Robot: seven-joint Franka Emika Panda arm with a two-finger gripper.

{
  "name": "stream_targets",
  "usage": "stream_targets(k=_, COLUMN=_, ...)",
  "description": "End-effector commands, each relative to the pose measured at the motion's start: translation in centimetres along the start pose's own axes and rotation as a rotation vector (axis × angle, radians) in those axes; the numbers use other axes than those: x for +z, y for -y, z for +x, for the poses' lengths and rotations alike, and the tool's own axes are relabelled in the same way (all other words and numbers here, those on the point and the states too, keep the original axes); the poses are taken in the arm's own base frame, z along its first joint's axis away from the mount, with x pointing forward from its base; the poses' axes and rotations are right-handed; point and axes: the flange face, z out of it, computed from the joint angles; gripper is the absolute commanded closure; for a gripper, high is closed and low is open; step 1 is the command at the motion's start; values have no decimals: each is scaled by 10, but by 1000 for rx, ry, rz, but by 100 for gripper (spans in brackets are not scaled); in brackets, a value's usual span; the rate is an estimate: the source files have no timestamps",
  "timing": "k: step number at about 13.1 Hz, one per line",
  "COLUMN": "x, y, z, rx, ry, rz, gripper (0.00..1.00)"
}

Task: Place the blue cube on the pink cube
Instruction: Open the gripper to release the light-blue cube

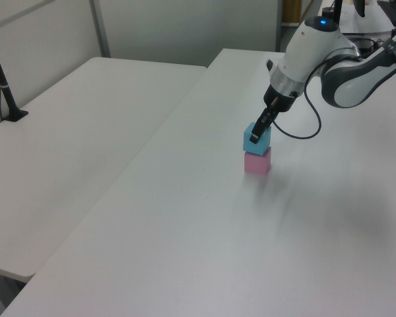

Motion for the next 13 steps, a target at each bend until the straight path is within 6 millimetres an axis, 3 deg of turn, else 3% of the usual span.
stream_targets(k=1, x=-2, y=5, z=1, rx=15, ry=26, rz=-6, gripper=65)
stream_targets(k=2, x=-2, y=5, z=1, rx=10, ry=26, rz=-6, gripper=25)
stream_targets(k=3, x=-2, y=5, z=0, rx=8, ry=27, rz=-6, gripper=0)
stream_targets(k=7, x=-15, y=4, z=3, rx=6, ry=21, rz=-9, gripper=0)
stream_targets(k=9, x=-35, y=3, z=8, rx=-9, ry=12, rz=-12, gripper=0)
stream_targets(k=13, x=-94, y=10, z=48, rx=0, ry=82, rz=-76, gripper=0)
